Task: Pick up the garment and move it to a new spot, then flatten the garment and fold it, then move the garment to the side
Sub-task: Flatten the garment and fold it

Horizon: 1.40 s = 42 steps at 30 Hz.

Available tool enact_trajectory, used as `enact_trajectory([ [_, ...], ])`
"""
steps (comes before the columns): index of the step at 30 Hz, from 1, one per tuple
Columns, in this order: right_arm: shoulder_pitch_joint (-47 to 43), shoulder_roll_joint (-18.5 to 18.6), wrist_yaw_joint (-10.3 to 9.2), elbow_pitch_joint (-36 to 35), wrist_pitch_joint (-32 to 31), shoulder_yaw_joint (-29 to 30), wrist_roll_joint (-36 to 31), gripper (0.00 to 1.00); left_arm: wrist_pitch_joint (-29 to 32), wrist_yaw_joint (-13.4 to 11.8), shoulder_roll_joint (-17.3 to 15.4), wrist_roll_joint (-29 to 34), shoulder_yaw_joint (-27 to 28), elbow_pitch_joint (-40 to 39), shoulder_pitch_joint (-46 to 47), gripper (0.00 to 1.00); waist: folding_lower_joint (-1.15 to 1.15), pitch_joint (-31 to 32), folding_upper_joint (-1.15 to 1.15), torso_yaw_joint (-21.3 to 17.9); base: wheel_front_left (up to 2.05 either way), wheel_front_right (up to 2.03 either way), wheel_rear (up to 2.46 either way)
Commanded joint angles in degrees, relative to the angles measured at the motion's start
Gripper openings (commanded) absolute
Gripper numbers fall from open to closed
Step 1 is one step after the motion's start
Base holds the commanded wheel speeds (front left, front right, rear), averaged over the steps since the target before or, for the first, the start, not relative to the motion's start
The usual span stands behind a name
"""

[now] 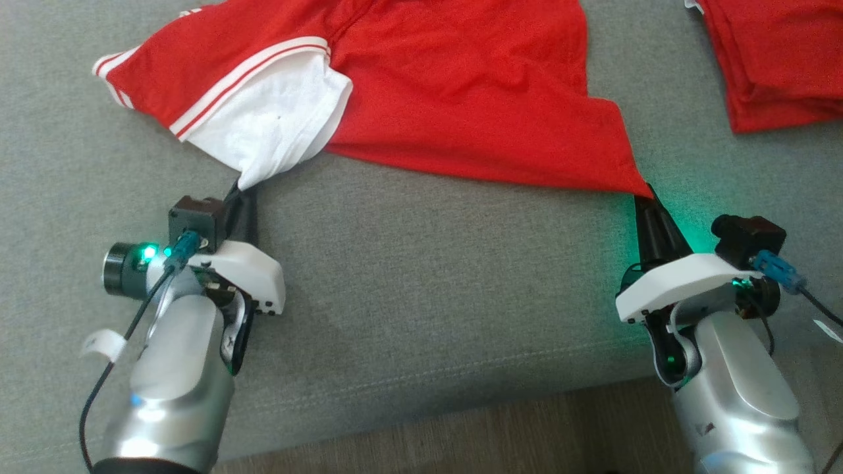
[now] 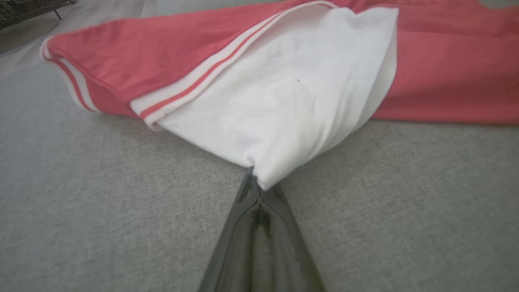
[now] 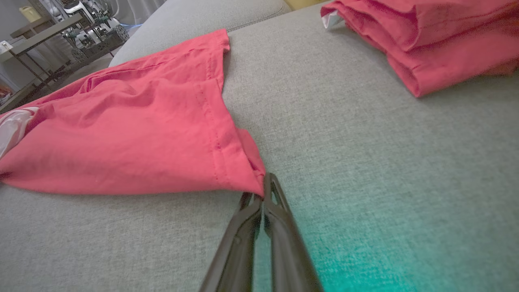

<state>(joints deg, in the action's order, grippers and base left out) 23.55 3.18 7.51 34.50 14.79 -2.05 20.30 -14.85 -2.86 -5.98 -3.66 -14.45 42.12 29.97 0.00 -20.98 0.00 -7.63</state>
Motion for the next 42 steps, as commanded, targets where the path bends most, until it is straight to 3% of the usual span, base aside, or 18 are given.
enact_trajectory([
  [1, 0.4, -0.3, -0.02, -1.7, 0.2, -0.9, -0.4, 0.00, 0.0, 0.9, -0.8, -1.0, 1.1, 0.4, 0.2, 0.00, 0.00, 0.3, 0.00, 0.3, 0.00, 0.00, 0.00],
  [4, 0.1, -0.3, -0.02, -1.8, 0.2, -0.6, -0.9, 0.00, -0.1, 2.4, 0.0, -3.4, 2.1, -1.9, -0.1, 0.00, 0.00, 1.2, 0.00, 0.7, 0.00, 0.00, 0.00],
  [14, -1.6, -0.3, -0.02, -4.6, 0.2, 0.9, 1.3, 0.00, 0.0, 7.8, 0.5, -13.2, 7.6, -22.5, -6.2, 0.00, 0.00, 6.9, 0.00, 1.5, 0.00, 0.00, 0.00],
  [20, 0.7, 0.0, -0.02, -8.1, -1.4, 0.7, 4.1, 0.00, 8.5, 9.4, -1.4, -21.8, 9.5, -36.1, -4.6, 0.00, 0.00, 11.9, 0.00, 1.4, 0.00, 0.00, 0.00],
  [25, 4.4, 3.1, -0.02, -13.4, -6.7, 2.5, 5.3, 0.00, 14.0, 9.4, -3.0, -27.0, 12.1, -40.7, -0.2, 0.00, 0.00, 14.5, 0.00, 0.7, 0.00, 0.00, 0.00],
  [30, 8.1, 7.6, -0.02, -19.4, -12.3, 6.6, 3.7, 0.00, 19.0, 7.7, -4.2, -31.6, 15.7, -42.8, 6.4, 0.00, 0.00, 16.4, 0.00, -0.1, 0.00, 0.00, 0.00],
  [33, 7.5, 8.2, -0.02, -22.3, -16.1, 8.9, 2.1, 0.00, 21.6, 6.5, -5.1, -32.5, 16.4, -42.0, 8.3, 0.00, 0.00, 16.3, 0.00, -0.2, 0.00, 0.00, 0.00],
  [37, -0.1, 8.7, -0.02, -27.9, -23.2, 9.3, 1.0, 0.00, 24.4, 5.4, -5.3, -32.2, 15.3, -41.5, 6.8, 0.00, 0.00, 14.3, 0.00, 0.1, 0.00, 0.00, 0.00],
  [42, -18.4, 7.4, -0.02, -38.3, -30.4, 9.1, 1.5, 0.00, 25.9, 4.5, -5.6, -32.0, 15.0, -45.2, 0.0, 0.00, 0.00, 10.5, 0.00, 0.6, 0.00, 0.00, 0.00],
])
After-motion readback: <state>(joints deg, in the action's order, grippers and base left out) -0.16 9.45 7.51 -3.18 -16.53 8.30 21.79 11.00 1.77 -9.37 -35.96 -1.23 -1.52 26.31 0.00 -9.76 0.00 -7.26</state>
